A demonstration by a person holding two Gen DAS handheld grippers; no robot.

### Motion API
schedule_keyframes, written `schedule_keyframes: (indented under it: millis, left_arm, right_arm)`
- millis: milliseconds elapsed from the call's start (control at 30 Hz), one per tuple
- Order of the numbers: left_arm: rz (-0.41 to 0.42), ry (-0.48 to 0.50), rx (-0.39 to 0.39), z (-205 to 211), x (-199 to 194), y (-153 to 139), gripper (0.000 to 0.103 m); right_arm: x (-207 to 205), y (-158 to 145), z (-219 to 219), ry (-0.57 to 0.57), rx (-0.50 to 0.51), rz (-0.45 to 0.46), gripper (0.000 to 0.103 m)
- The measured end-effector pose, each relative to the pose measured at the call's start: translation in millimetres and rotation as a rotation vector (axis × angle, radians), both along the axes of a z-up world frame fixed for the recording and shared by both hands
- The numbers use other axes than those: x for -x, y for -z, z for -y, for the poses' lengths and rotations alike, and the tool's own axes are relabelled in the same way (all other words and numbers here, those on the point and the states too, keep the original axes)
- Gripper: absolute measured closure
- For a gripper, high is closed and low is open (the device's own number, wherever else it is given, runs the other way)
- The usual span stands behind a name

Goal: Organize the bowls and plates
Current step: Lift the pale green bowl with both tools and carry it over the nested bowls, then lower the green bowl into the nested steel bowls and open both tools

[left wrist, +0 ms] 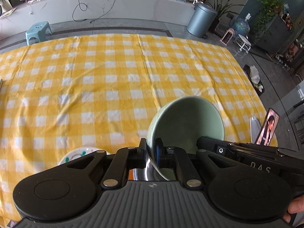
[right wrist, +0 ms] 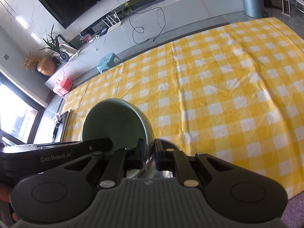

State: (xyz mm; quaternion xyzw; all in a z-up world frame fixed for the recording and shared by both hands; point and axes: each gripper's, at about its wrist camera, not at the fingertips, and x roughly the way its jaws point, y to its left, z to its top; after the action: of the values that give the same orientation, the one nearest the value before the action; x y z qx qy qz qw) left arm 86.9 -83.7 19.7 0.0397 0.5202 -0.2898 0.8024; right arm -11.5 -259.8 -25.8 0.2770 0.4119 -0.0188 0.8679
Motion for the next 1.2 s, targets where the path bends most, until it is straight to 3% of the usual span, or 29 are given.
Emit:
schedule_keyframes:
  millis: [333, 800, 1200]
  left_arm:
    - [-0.050, 0.044, -0.052, -7.4, 22.0, 16.7, 0.093]
    - [-0.112, 0.101, -0.080, 1.7, 21.4, 35.6, 0.091]
    - [-0.136, 0.165, -0.150, 13.7, 18.8, 50.1, 0.088]
  right_arm:
    - [18.6, 12.1, -12.6, -0.053, 0.037, -0.057, 0.095]
    - [14.8, 21.2, -14.2, -0.107, 0.128, -0.124, 0.095]
    - [3.8, 35.6, -12.9, -0.155, 0.156, -0.186, 0.096]
